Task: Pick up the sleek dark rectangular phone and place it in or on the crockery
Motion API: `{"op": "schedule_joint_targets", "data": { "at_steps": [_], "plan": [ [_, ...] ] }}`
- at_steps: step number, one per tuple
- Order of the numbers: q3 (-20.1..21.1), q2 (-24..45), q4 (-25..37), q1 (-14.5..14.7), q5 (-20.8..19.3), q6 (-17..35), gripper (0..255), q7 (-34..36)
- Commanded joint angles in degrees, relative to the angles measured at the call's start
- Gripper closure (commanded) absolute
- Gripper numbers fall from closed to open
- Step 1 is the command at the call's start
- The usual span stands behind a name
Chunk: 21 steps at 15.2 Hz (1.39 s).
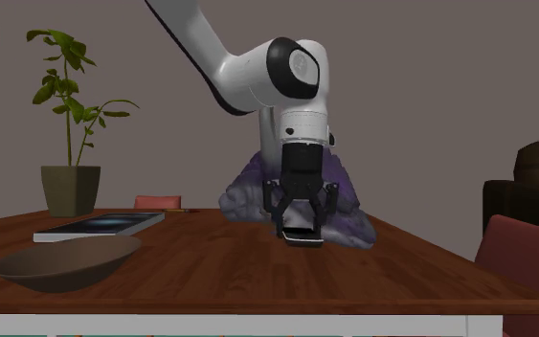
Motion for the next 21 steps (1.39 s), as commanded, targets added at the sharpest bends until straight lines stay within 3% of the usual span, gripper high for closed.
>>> {"op": "schedule_joint_targets", "data": {
  "at_steps": [1, 12, 17, 21],
  "plan": [
    [-0.15, -0.95, 0.76, 0.24, -0.79, -1.47, 255, 0.6],
    [-0.5, -4.12, 5.71, 0.79, -3.32, -8.74, 255, 2.47],
    [2.6, -13.99, -3.58, 4.97, -9.46, -6.89, 255, 12.17],
    [6.54, -20.51, -9.69, 6.65, -12.68, -6.31, 255, 19.57]
  ]
}}
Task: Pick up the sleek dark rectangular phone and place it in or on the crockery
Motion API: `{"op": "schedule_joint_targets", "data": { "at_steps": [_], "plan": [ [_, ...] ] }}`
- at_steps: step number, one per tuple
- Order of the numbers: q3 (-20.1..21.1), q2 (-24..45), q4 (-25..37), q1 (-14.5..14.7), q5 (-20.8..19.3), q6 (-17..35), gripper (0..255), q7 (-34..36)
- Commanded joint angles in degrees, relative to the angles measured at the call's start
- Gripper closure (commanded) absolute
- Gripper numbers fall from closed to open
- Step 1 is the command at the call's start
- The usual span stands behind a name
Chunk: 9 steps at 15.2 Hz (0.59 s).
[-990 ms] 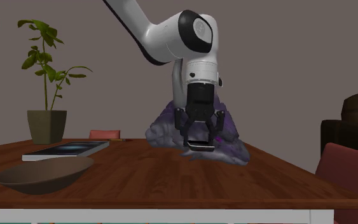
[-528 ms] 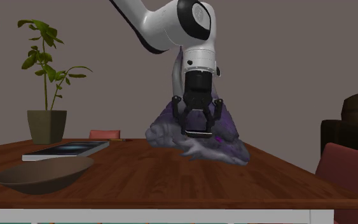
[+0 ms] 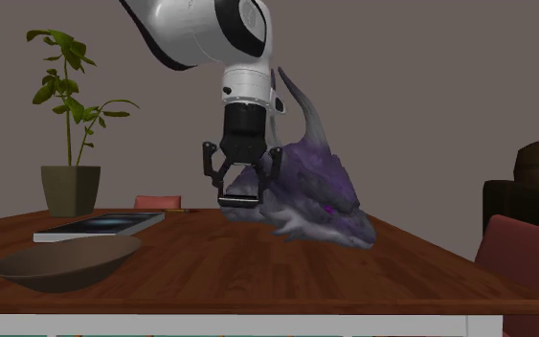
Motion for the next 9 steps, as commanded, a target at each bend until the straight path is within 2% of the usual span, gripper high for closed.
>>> {"op": "schedule_joint_targets", "data": {
  "at_steps": [1, 9],
  "plan": [
    [2.06, -2.97, -2.55, 0.79, -1.27, -0.08, 255, 3.73],
    [10.8, -11.73, -11.24, 3.75, -2.47, 0.06, 255, 16.74]
  ]
}}
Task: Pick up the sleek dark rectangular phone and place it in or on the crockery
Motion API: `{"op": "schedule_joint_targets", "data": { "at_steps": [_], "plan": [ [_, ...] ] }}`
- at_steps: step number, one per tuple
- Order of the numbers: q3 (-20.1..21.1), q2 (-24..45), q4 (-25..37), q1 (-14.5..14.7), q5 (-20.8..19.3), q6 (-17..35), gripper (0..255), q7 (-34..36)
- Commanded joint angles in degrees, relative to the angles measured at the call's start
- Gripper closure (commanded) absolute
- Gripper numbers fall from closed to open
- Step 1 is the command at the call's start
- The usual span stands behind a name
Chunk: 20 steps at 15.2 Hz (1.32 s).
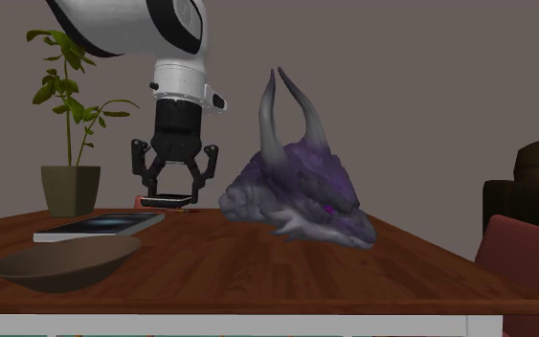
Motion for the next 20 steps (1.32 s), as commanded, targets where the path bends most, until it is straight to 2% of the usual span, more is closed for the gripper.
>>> {"op": "schedule_joint_targets", "data": {
  "at_steps": [1, 10, 20],
  "plan": [
    [2.51, -1.88, -1.74, 0.99, 0.26, -0.16, 255, 3.58],
    [12.3, -5.83, -6.14, 5.98, 3.76, 0.16, 255, 16.61],
    [11.55, -2.83, -11.63, 6.04, 3.9, 8.61, 255, 15.96]
  ]
}}
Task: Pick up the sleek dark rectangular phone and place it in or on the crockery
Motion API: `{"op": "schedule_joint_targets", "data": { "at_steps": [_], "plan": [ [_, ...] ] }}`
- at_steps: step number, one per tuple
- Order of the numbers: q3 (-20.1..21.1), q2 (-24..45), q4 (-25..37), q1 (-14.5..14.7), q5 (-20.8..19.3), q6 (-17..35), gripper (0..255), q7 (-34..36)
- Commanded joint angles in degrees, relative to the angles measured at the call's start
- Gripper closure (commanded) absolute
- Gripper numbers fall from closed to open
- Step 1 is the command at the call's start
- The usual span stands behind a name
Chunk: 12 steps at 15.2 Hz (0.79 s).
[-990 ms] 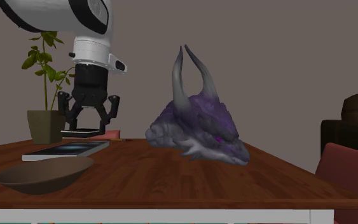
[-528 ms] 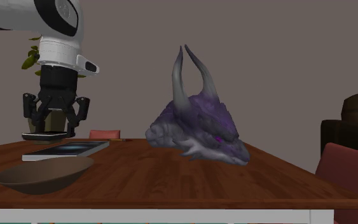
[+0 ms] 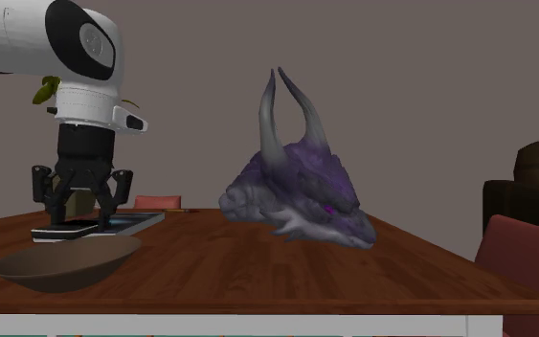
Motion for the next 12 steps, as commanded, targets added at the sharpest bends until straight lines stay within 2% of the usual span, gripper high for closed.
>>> {"op": "schedule_joint_targets", "data": {
  "at_steps": [1, 4, 12],
  "plan": [
    [-0.2, 0.73, -1.05, 0.01, 0.04, 1.82, 255, -0.21],
    [-0.48, 2.18, -2.6, 0.09, 0.21, 4.79, 255, -0.52],
    [-0.48, 2.18, -2.6, 0.09, 0.21, 4.79, 255, -0.52]
  ]
}}
